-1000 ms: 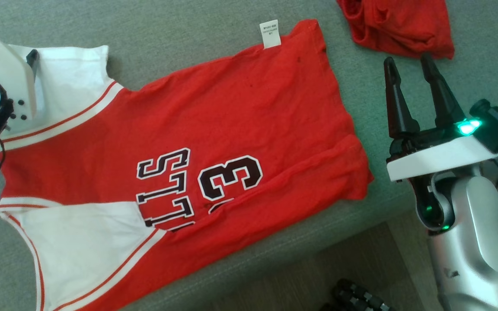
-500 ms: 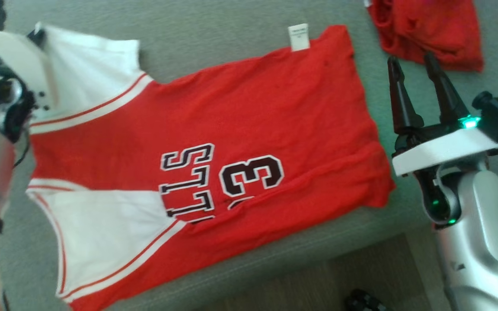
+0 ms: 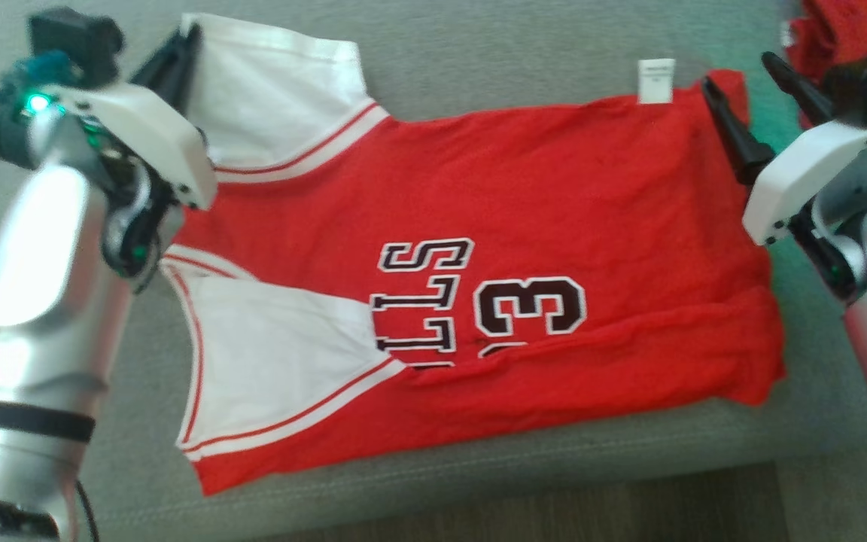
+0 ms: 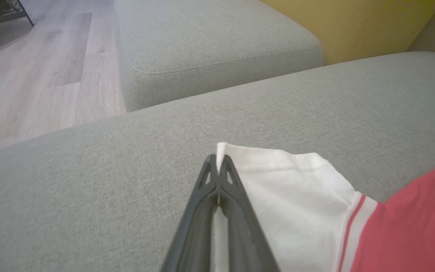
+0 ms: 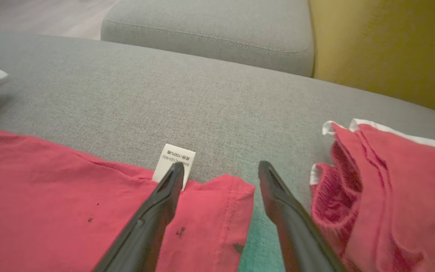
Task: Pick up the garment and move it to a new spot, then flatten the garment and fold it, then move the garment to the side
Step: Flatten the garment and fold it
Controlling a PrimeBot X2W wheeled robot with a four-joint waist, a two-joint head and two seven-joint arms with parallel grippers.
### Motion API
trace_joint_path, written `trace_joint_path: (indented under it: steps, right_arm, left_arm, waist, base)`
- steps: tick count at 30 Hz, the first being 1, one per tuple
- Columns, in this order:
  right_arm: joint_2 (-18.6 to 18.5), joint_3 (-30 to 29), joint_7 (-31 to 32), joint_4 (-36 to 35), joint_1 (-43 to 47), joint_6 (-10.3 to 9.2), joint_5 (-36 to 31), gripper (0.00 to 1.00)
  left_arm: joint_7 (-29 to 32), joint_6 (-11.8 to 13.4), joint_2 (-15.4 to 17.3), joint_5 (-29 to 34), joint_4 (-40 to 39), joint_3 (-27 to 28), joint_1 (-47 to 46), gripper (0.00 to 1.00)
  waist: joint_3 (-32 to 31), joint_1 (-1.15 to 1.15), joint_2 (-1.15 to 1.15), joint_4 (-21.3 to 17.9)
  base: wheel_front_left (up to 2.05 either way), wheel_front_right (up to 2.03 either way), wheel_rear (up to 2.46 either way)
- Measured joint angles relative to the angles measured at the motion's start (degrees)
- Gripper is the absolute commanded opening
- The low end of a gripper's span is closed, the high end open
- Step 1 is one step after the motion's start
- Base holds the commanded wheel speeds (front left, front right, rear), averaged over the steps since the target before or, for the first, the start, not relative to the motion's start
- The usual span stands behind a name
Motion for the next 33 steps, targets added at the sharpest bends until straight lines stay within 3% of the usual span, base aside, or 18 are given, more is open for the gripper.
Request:
trace_joint_path:
  steps: [11,21,22,23,24,25,33]
  right_arm:
    - [-5.2,10.17,1.14,13.88,-8.15,0.0,6.27,1.0]
    - [-5.48,15.17,0.48,21.8,-11.54,0.0,9.62,1.0]
    - [-5.48,15.66,0.4,22.37,-11.85,0.01,10.12,0.82]
    - [-5.46,16.13,0.19,22.76,-12.18,0.01,10.46,0.35]
    - [-5.41,16.49,-0.2,23.18,-12.41,0.01,10.63,0.07]
    - [-5.37,17.08,-0.59,23.52,-12.52,0.01,10.94,0.0]
    - [-5.11,19.11,-8.59,25.36,-12.48,0.01,12.5,0.0]
  left_arm:
    - [-1.45,1.93,-1.01,0.01,-6.8,-1.75,5.28,0.0]
    - [-0.42,2.98,-0.64,-0.1,-10.25,-1.92,6.16,0.0]
    - [-0.37,3.3,-0.57,-0.1,-10.36,-1.94,6.17,0.0]
    - [-0.36,3.44,-0.47,-0.1,-10.38,-1.96,6.2,0.0]
    - [-0.16,3.61,-0.36,-0.11,-10.49,-1.96,6.27,0.0]
    - [0.0,3.79,-0.23,-0.12,-10.69,-1.96,6.46,0.0]
    - [-0.23,5.28,0.53,-1.2,-11.31,-1.66,9.17,0.0]
  waist:
    - [-0.2,0.0,0.0,4.17]
    - [0.03,0.0,0.0,4.75]
    - [0.0,0.0,0.0,4.72]
    - [-0.04,0.0,0.0,4.67]
    - [-0.1,0.0,0.0,4.62]
    - [-0.16,0.0,0.0,4.55]
    - [-2.21,0.0,0.0,4.12]
  base:
    - [0.0,0.0,0.0]
    - [0.0,0.0,0.0]
    - [0.0,0.0,0.0]
    - [0.0,0.0,0.0]
    - [0.0,0.0,0.0]
    - [0.0,0.0,0.0]
    - [0.0,0.0,0.0]
